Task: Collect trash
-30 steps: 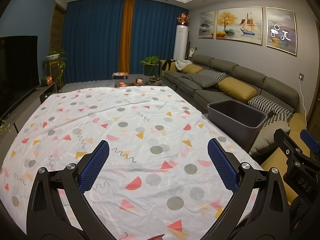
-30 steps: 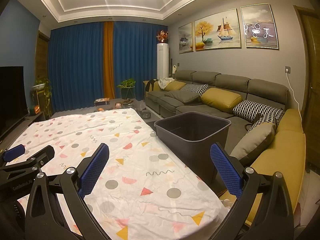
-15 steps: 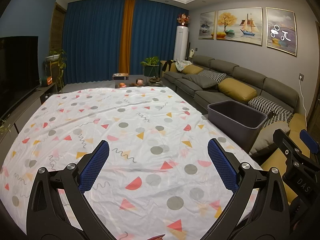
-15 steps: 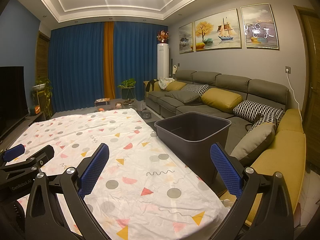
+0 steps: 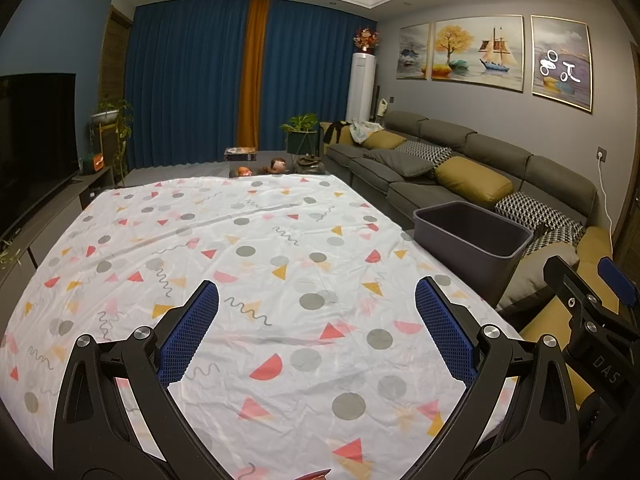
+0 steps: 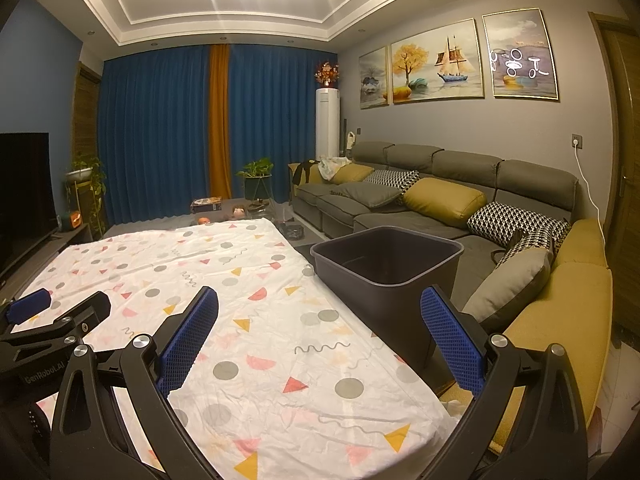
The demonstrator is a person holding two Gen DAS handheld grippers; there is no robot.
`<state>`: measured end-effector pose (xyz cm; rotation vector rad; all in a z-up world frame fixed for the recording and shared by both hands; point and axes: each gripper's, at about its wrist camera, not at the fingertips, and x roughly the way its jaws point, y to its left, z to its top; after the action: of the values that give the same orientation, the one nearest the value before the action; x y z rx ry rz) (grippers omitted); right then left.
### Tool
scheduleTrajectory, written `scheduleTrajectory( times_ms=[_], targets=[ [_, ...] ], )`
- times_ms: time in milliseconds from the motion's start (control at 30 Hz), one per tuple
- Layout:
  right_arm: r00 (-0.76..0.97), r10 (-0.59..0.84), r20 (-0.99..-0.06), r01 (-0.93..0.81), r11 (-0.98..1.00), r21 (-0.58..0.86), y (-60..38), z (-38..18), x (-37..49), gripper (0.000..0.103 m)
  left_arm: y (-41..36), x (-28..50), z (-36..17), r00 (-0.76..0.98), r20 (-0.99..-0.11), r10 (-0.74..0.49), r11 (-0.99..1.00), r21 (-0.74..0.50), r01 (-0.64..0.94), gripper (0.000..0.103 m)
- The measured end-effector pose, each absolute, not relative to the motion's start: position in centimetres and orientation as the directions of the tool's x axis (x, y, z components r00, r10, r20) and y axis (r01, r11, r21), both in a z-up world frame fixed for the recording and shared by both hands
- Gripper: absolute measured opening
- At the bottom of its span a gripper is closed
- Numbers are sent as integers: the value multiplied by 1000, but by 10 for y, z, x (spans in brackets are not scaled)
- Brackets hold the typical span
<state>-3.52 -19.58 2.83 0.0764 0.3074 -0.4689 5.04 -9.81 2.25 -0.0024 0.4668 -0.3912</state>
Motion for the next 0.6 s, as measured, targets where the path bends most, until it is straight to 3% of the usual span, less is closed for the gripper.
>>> scheduleTrajectory(
  times_ms=[600],
  targets=[
    [848,-431,-308,454,891,3,-196,28,-34,97,-100,50,24,820,-438,-369,925,-89,369,97]
  ],
)
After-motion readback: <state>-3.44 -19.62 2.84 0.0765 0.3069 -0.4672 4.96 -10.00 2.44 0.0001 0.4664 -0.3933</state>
